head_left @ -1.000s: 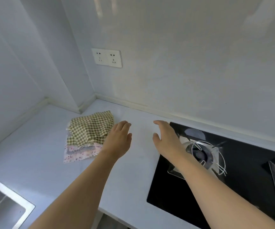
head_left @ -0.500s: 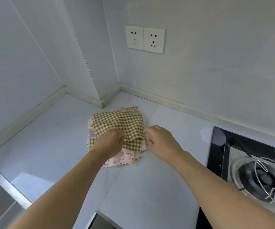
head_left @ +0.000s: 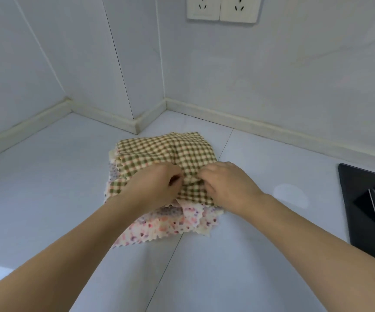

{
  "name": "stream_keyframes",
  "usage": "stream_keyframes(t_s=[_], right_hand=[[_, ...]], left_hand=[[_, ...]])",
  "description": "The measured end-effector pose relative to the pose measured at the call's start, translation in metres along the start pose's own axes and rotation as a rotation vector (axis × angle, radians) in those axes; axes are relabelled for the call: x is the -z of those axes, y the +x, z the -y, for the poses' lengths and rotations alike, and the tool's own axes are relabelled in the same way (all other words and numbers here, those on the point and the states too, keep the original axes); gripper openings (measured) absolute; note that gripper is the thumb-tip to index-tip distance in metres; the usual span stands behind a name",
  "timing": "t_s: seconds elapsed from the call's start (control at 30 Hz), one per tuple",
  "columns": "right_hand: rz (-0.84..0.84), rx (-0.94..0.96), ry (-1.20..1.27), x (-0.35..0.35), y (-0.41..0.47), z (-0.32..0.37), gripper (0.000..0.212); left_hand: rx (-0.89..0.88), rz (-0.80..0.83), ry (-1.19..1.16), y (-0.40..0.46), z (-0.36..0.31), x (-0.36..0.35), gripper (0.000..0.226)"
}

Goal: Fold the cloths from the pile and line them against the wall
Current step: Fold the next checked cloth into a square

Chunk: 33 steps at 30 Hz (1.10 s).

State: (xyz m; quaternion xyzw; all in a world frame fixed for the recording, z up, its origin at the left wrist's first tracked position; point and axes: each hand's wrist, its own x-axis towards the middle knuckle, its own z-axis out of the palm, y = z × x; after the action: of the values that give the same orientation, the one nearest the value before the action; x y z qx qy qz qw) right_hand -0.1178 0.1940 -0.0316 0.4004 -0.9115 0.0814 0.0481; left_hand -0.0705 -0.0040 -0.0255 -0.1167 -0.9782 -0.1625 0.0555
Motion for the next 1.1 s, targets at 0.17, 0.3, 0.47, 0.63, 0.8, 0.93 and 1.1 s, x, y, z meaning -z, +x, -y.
stream_keyframes(t_s=[0.17, 0.3, 0.47, 0.63, 0.8, 0.93, 1.1], right_hand=[[-0.295, -0.155, 0.051, 0.028, 0.0, 0.017, 0.031], [-0.529, -0.142, -0.007, 0.08, -0.028, 0.054, 0.029], [-0.678, -0.18, -0.062, 0.154, -0.103, 0.114, 0.025], [-0.673, -0.296, -0.036, 0.207, -0.179, 0.15, 0.025], [-0.58, -0.419, -0.071, 0.207, -0.226, 0.139, 0.027], [-0.479, -0.505, -0.067, 0.182, -0.232, 0.109, 0.034], [-0.399, -0.573, -0.09, 0.127, -0.216, 0.048, 0.033]], left_hand=[[0.0, -0.283, 0.147, -0.007, -0.015, 0.016, 0.009], [0.008, -0.509, 0.13, -0.031, -0.04, 0.061, 0.014], [0.072, -0.548, -0.315, -0.088, -0.091, 0.13, 0.017], [-0.055, -0.355, -0.573, -0.147, -0.135, 0.175, 0.012], [-0.101, -0.213, -0.47, -0.153, -0.154, 0.166, 0.015], [-0.102, -0.166, -0.404, -0.13, -0.158, 0.129, 0.015], [-0.063, -0.079, -0.348, -0.081, -0.143, 0.068, 0.014]])
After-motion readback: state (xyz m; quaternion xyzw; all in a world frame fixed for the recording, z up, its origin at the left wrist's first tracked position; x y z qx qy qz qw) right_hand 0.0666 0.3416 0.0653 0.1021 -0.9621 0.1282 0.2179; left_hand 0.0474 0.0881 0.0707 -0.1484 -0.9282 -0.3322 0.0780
